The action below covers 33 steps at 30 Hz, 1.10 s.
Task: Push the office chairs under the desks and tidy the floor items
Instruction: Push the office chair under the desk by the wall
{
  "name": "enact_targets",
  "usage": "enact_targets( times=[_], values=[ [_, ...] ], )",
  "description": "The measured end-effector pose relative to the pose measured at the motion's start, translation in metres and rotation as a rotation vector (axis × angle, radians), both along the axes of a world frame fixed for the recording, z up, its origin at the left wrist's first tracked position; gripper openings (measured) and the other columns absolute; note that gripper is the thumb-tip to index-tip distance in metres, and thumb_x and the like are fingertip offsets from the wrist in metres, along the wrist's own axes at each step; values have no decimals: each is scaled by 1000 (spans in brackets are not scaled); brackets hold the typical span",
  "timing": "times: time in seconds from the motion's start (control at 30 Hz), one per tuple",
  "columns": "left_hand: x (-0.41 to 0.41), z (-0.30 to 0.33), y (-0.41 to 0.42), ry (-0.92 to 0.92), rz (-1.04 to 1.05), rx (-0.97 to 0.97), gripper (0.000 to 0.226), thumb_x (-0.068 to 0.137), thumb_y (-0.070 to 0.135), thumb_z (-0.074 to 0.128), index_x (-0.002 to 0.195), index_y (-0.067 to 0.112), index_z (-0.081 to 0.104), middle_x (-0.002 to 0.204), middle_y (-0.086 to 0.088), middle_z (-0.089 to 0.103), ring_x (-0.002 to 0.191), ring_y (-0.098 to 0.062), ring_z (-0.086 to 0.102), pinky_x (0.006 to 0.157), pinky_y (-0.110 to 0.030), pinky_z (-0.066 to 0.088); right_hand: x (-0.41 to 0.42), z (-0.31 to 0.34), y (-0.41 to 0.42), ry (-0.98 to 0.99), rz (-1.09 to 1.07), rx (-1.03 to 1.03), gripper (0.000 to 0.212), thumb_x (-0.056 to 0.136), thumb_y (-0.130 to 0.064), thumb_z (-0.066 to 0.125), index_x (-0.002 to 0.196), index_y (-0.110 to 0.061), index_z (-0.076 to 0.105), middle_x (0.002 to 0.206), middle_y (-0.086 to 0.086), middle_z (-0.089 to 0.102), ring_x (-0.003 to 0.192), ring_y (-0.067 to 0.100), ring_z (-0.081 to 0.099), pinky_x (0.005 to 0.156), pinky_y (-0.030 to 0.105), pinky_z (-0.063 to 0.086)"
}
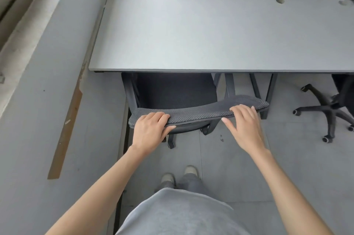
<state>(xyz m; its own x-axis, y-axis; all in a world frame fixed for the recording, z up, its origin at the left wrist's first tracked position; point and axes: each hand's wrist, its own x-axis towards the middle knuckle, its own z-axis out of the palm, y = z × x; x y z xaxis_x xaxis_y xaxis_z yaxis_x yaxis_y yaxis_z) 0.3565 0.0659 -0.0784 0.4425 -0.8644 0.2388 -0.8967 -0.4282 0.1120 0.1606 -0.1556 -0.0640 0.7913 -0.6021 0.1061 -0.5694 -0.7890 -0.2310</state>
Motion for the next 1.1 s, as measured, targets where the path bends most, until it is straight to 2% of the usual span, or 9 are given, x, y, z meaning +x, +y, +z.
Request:
enact_targets(
  times=[0.13, 0.23, 0.33, 0.4, 0.53, 0.67, 0.8, 1.1],
  values=[
    [-2, -2, 6, -38, -75, -39, 46, 92, 51, 34, 97, 16, 62, 89, 3, 68, 74, -19, 64, 60, -31, 50, -23, -3, 24, -36, -53, -17, 50, 88, -47, 37, 106, -5, 58, 109, 10, 62, 115, 30, 50, 110, 48, 23],
    [4, 0, 3, -74, -128, -39, 47, 92, 51, 33, 97, 15, 63, 89, 3, 68, 75, -20, 65, 61, -30, 49, -38, -6, 33, -62, -84, -46, 45, 88, -43, 38, 106, -7, 60, 106, 8, 63, 108, 27, 52, 110, 48, 23],
    [10, 2, -3, -102, -186, -33, 46, 91, 50, 35, 97, 16, 63, 90, 2, 69, 74, -20, 65, 62, -29, 49, -49, -10, 35, -88, -99, -82, 42, 89, -45, 39, 102, -12, 61, 102, 4, 64, 102, 22, 54, 109, 42, 22],
    [11, 3, -8, -95, -204, -28, 47, 92, 51, 33, 97, 16, 63, 90, 2, 69, 74, -20, 65, 62, -28, 48, -54, -12, 32, -100, -99, -80, 48, 92, -51, 33, 101, -14, 61, 103, 2, 65, 103, 17, 51, 105, 36, 22],
    [6, 3, -25, -57, -201, -23, 47, 93, 51, 31, 96, 16, 63, 88, 3, 68, 74, -20, 65, 61, -31, 50, -60, -10, 5, -90, -84, -40, 52, 90, -56, 31, 104, -18, 63, 107, -2, 66, 103, 16, 51, 96, 31, 24],
    [-7, 3, -49, -26, -192, 5, 47, 92, 53, 31, 91, 18, 62, 82, 4, 67, 72, -20, 63, 58, -33, 50, -69, -7, -27, -71, -63, -42, 61, 90, -62, 22, 107, -19, 63, 108, -1, 65, 103, 18, 53, 95, 31, 24],
    [-12, 8, -74, 0, -177, 15, 46, 90, 54, 32, 91, 19, 63, 84, 5, 67, 75, -19, 64, 60, -31, 49, -70, -5, -54, -86, -52, -45, 62, 90, -62, 22, 106, -19, 64, 107, -1, 66, 104, 12, 49, 93, 30, 23],
    [-42, 7, -137, 23, -107, 8, 49, 90, 55, 30, 92, 18, 63, 82, 4, 67, 72, -20, 64, 61, -32, 50, -85, -7, -131, -127, -8, -34, 60, 90, -62, 24, 103, -20, 64, 104, -4, 66, 99, 13, 49, 91, 29, 24]
  ],
)
